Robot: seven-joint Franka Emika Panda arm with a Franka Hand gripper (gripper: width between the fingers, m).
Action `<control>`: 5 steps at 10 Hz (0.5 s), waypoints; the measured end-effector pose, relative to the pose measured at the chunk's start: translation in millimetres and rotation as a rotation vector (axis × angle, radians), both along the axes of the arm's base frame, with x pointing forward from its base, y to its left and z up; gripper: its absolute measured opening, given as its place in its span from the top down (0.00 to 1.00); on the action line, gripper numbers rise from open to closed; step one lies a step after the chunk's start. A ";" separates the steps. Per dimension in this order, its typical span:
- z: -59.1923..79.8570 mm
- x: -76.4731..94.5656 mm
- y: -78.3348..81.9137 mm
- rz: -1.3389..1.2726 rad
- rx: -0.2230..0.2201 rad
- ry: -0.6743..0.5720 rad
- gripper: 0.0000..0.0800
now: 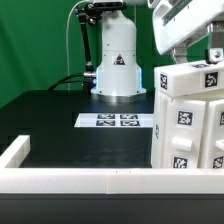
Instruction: Assemble cabinet
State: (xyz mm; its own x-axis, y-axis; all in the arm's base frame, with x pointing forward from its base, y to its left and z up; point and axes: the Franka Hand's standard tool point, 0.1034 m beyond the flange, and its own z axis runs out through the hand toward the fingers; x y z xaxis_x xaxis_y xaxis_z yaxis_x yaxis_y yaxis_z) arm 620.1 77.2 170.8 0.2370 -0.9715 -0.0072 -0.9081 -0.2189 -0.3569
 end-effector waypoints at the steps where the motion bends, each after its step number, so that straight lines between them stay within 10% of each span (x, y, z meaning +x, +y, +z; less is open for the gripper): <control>1: 0.0 -0.3 1.6 0.002 0.001 0.000 0.02; 5: 18.2 2.3 2.8 0.027 0.018 -0.027 0.00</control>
Offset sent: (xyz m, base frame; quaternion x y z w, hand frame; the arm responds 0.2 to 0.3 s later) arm -0.0042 0.0038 0.0159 0.0060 -0.0357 0.0068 0.9993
